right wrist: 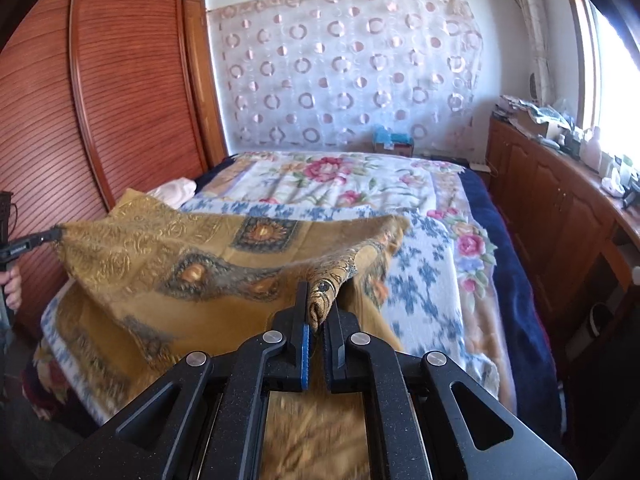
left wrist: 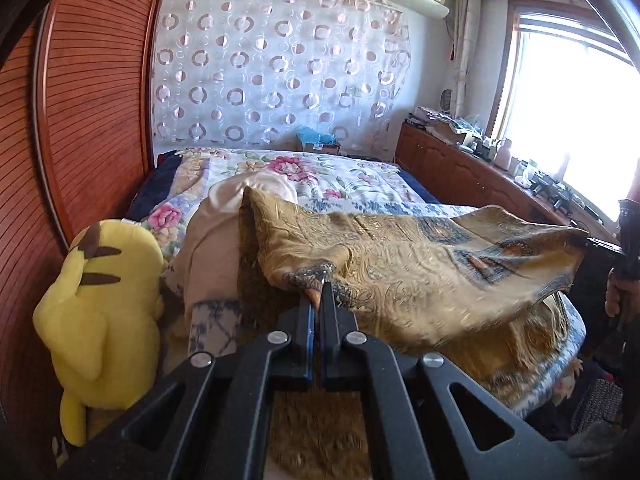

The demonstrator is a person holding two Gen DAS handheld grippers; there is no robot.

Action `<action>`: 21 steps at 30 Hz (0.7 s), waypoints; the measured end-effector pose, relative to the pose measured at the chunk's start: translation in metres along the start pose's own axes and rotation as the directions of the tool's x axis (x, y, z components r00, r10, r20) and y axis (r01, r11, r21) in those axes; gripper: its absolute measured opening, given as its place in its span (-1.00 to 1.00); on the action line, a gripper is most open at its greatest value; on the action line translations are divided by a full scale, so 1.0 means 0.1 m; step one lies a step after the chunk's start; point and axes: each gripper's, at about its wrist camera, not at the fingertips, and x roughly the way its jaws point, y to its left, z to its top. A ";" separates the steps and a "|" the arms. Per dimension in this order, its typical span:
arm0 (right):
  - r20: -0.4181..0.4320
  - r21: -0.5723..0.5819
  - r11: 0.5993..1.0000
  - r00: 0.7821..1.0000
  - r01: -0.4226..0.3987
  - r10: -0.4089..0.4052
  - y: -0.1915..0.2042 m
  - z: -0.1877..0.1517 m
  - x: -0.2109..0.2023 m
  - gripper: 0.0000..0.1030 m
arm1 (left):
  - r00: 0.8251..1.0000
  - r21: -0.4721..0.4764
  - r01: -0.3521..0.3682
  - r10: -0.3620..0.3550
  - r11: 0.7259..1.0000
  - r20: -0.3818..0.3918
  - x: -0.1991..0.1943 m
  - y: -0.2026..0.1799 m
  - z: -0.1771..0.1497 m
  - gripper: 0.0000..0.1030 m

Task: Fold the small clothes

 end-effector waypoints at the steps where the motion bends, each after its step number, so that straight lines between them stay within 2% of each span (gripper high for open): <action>1: 0.000 0.007 1.000 1.000 -0.001 0.001 -0.02 -0.04 -0.07 -0.96 | 1.000 0.000 0.000 0.000 1.000 0.000 -0.04 0.00 -0.04 -1.00; 7: -0.021 0.028 1.000 1.000 -0.008 0.008 -0.03 -0.35 -0.35 -0.96 | 0.998 -0.010 -0.015 0.014 1.000 -0.053 -0.10 0.00 -0.39 -1.00; 11: -0.107 0.023 1.000 0.994 0.022 -0.019 0.02 -0.67 -0.17 -0.95 | 0.991 -0.018 -0.043 0.040 0.999 -0.127 0.07 0.00 -0.65 -1.00; 15: -0.156 0.065 0.998 0.988 0.021 -0.011 -0.01 -0.89 -0.02 -0.95 | 0.986 -0.046 -0.042 0.034 0.998 -0.163 0.15 0.04 -0.72 -0.99; 17: -0.168 0.070 0.997 0.986 0.031 -0.019 -0.02 -0.93 0.01 -0.86 | 0.985 -0.031 -0.055 0.049 0.998 -0.167 0.15 0.02 -0.73 -0.85; 19: -0.169 0.064 0.996 0.984 0.062 -0.051 -0.03 -0.93 0.01 -0.69 | 0.986 -0.019 -0.061 0.057 0.998 -0.160 0.12 0.00 -0.73 -0.56; 20: -0.165 0.067 0.995 0.985 0.070 -0.058 -0.04 -0.92 0.00 -0.52 | 0.986 -0.021 -0.059 0.055 0.998 -0.159 0.12 0.00 -0.72 -0.32; 21: -0.153 0.076 0.994 0.986 0.078 -0.065 -0.07 -0.91 -0.04 -0.38 | 0.986 -0.026 -0.059 0.055 0.998 -0.158 0.12 0.00 -0.72 -0.22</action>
